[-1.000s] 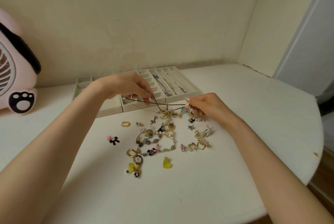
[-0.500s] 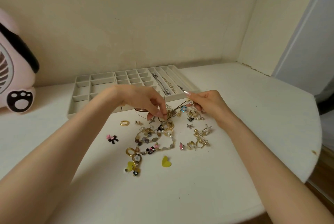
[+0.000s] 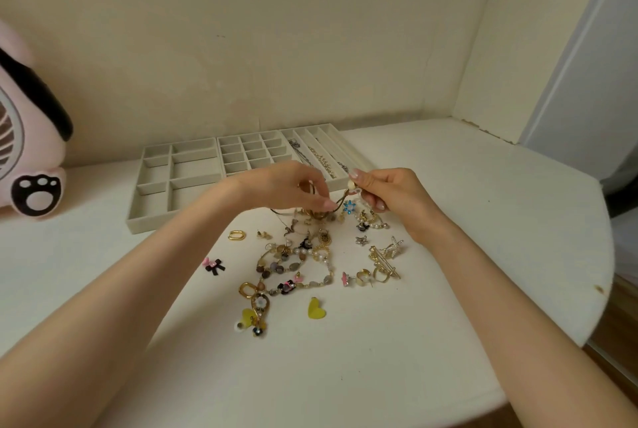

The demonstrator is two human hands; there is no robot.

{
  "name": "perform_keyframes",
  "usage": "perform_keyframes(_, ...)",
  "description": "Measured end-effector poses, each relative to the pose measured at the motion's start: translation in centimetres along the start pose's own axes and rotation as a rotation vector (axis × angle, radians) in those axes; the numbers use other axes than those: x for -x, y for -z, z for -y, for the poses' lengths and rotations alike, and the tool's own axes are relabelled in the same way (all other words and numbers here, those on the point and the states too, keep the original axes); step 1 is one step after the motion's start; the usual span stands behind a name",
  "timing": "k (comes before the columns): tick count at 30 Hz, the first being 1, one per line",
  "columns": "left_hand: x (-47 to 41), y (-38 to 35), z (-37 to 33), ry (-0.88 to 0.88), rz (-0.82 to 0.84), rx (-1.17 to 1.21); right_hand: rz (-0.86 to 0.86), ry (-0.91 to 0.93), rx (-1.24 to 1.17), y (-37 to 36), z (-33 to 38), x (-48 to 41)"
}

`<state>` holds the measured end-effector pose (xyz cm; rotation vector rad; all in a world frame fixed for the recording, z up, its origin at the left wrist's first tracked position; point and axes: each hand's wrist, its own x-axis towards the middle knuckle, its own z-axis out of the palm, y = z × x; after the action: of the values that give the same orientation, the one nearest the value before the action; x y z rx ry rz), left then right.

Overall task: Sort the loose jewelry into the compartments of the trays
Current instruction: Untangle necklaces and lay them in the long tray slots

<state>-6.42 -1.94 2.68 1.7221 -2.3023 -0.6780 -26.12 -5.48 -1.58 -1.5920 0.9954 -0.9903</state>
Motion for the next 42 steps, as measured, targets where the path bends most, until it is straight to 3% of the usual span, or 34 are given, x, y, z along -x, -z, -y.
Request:
perform_keyframes(3,-0.5,-1.1,-0.9,-0.048,-0.163,0.077,-0.009,0.026,0.018,-0.2,0.3,0.2)
perform_keyframes(7,-0.7,-2.6,-1.4,-0.061,-0.085,0.522,-0.030,0.070,0.006,-0.3,0.5,0.4)
perform_keyframes(11,-0.9,-2.9,-1.2,-0.053,-0.096,0.715,-0.054,0.079,-0.016,-0.2,0.5,0.2)
perform_keyframes(30,-0.9,-3.7,-1.6,-0.091,-0.083,0.582,-0.042,0.031,-0.105,-0.7,0.3,0.2)
perform_keyframes(42,-1.0,-3.3,-1.1,-0.075,-0.230,0.648,0.080,0.002,-0.119,0.6,0.5,0.3)
